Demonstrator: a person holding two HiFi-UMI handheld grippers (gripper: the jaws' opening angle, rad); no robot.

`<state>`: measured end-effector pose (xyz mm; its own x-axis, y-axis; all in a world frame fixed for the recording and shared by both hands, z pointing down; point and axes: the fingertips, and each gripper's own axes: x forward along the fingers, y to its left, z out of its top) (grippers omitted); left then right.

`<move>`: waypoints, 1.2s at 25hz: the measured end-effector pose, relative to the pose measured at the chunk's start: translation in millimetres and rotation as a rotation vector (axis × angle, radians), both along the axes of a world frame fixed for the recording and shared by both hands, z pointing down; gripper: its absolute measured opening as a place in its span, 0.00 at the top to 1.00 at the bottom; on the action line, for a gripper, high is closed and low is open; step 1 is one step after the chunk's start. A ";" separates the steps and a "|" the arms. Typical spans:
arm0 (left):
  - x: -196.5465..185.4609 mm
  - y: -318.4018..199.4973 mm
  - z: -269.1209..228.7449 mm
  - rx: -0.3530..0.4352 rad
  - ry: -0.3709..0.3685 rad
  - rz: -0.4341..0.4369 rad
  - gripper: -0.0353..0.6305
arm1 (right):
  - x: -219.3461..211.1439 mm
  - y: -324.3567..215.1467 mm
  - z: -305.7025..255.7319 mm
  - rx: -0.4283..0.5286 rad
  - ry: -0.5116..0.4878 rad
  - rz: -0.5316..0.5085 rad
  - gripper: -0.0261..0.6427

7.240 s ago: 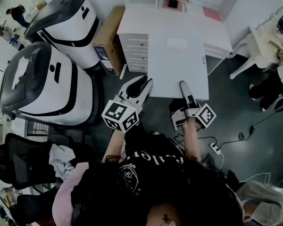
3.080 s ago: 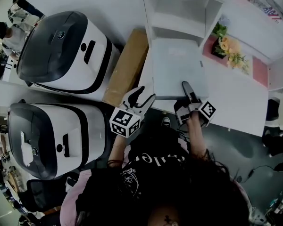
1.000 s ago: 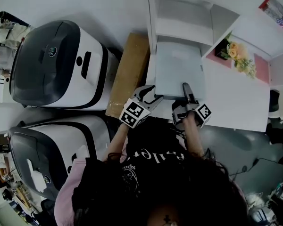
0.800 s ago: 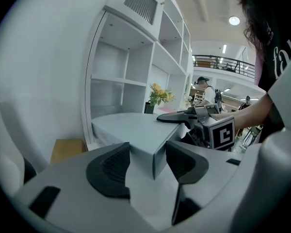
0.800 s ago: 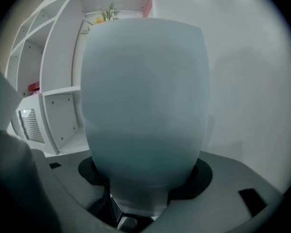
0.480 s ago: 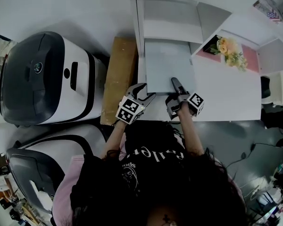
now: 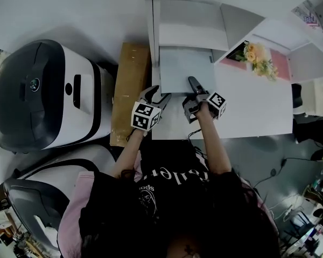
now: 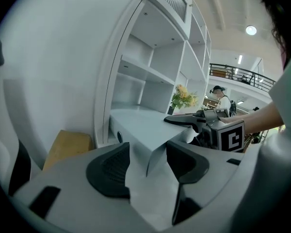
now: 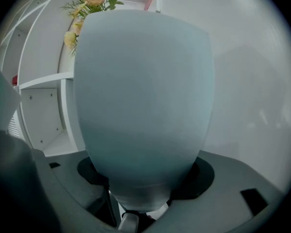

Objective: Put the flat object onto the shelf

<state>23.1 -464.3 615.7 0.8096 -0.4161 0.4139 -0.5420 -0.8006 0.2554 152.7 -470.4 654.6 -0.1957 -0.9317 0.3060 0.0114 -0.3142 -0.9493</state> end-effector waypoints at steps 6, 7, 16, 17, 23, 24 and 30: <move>10.5 -29.4 6.3 0.046 -0.030 -0.003 0.57 | 9.9 -26.9 6.3 -0.010 0.010 -0.005 0.49; 11.5 -33.1 7.5 0.052 -0.030 0.000 0.57 | 10.8 -30.2 7.9 -0.012 0.009 -0.007 0.49; 19.3 -52.6 31.9 0.017 -0.056 -0.018 0.58 | 12.7 -23.0 20.3 -0.071 -0.005 -0.032 0.49; 19.5 -52.7 38.1 0.010 -0.075 -0.008 0.58 | 11.0 -17.2 23.2 -0.084 -0.002 -0.039 0.49; 20.5 -56.6 47.6 -0.015 -0.071 0.007 0.57 | 4.3 16.1 22.3 -0.068 0.004 -0.054 0.49; 20.3 -56.0 47.4 -0.021 -0.062 0.005 0.57 | 2.7 20.8 19.1 -0.070 0.014 -0.056 0.49; 16.6 -49.2 43.7 -0.056 -0.056 -0.004 0.57 | -12.7 33.3 -24.9 0.011 0.128 -0.123 0.49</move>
<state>39.7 -513.5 659.3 0.7831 -0.3941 0.4810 -0.5598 -0.7836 0.2695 140.0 -437.1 629.7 -0.2683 -0.9066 0.3258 -0.1481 -0.2953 -0.9438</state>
